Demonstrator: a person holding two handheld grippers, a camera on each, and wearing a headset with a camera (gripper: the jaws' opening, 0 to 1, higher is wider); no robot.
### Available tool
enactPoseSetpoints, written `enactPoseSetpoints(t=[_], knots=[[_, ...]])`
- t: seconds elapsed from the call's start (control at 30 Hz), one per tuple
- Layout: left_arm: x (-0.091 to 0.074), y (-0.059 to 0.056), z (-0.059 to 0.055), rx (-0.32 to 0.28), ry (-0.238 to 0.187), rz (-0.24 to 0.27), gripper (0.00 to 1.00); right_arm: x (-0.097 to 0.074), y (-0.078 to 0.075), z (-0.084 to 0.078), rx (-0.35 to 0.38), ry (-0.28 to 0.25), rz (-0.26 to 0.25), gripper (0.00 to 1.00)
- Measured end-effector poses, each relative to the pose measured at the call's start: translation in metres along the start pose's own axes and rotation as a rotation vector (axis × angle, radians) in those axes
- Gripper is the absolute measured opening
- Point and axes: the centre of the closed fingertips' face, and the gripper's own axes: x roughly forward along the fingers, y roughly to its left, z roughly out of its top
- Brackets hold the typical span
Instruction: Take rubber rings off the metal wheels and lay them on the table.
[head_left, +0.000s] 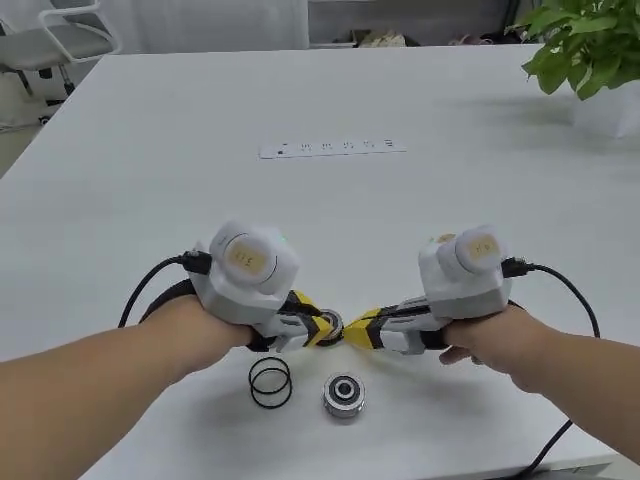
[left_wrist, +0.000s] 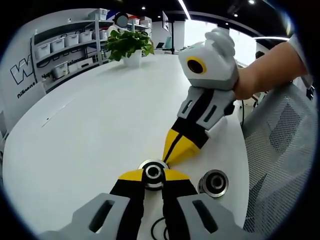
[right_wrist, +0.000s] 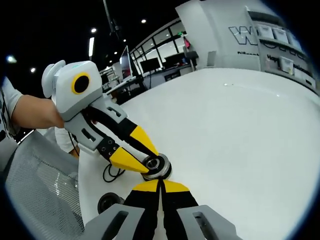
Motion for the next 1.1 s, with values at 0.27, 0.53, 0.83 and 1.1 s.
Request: enactPoseSetpoints(t=[0.27,0.53,0.83,1.1], knots=[[0.000,0.000,0.000,-0.001,0.001,0.005,0.08,-0.002,-0.005,0.005,0.050,-0.030,-0.021,0.00],[0.001,0.000,0.000,-0.003,0.002,0.012,0.08,-0.002,-0.005,0.009,0.089,-0.052,-0.026,0.00],[0.001,0.001,0.000,-0.005,0.000,0.017,0.08,-0.002,-0.006,0.010,0.078,-0.048,-0.031,0.00],[0.000,0.000,0.000,-0.005,0.000,0.019,0.08,-0.002,-0.005,0.011,0.077,-0.043,-0.031,0.00]])
